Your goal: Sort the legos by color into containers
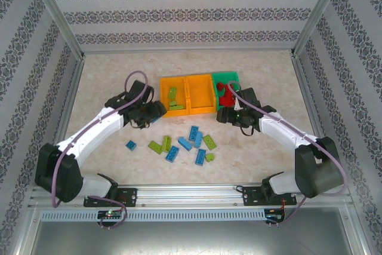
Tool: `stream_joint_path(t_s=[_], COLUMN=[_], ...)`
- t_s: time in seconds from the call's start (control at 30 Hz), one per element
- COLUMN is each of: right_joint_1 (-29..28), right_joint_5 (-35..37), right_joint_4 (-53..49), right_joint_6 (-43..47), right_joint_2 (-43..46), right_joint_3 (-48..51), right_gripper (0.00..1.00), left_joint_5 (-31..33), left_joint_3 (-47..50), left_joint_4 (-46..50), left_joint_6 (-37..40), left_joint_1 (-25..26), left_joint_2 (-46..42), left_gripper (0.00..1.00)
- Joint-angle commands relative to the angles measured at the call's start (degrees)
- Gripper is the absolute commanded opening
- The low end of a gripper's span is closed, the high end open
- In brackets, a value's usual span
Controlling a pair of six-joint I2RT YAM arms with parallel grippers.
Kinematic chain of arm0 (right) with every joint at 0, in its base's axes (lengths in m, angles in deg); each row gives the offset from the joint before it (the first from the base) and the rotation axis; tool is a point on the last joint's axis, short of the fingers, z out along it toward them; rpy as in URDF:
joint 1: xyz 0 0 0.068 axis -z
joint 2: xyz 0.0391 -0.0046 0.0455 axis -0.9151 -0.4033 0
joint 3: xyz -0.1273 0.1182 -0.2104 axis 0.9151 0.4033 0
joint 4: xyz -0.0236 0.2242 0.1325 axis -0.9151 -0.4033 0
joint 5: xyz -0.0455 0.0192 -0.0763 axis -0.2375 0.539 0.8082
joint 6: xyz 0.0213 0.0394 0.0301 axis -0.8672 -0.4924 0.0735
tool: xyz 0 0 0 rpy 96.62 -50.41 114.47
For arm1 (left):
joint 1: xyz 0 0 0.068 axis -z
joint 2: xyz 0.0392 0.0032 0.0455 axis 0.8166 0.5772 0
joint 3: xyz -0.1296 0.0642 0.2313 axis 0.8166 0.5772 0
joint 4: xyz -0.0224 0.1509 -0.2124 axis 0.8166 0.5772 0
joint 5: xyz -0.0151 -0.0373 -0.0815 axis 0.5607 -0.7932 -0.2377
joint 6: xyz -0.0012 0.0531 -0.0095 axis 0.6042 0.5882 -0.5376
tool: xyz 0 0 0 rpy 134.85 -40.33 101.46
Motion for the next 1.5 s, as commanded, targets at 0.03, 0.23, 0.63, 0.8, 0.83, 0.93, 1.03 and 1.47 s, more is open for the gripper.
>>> stream_joint_path(t_s=[0.03,0.23,0.63,0.8,0.83,0.93,1.03,1.47], right_joint_1=[-0.49,-3.51,-12.65,-17.84,-18.50,-19.99,-23.03,-33.61], right_joint_5=[1.64,1.98,3.89,5.73,6.03,6.02,5.72,9.81], right_joint_4=[-0.66,-1.32,-2.33,-4.01,-4.54,-5.46,-5.88,-6.67], right_joint_6=[-1.02,-1.27,-5.22,-5.99,-6.45,-7.64,-8.51,-7.71], right_joint_2=[4.11,9.63,11.28,12.16,12.85,14.96,16.26,9.53], right_joint_3=[3.98,8.48,12.87,12.76,12.88,13.52,13.50,10.31], right_gripper=[0.75,0.75,0.72,0.72,0.72,0.72,0.71,0.67], left_joint_5=[-3.65,-8.43,-11.92,-12.20,-12.19,-11.85,-10.77,-4.08], left_joint_3=[-12.14,-26.64,-44.10,-47.74,-48.23,-49.06,-48.93,-36.12], left_joint_4=[-3.33,-6.11,-4.17,-2.90,-2.64,-1.81,-1.01,-0.15], left_joint_6=[5.18,6.78,5.90,5.87,5.90,6.25,7.16,11.12], left_joint_1=[1.80,2.81,3.86,4.03,4.11,4.35,4.89,4.86], left_joint_2=[9.45,22.69,40.46,43.79,44.18,44.72,43.79,30.46], left_gripper=[0.70,0.71,0.75,0.81,0.82,0.86,0.90,0.99])
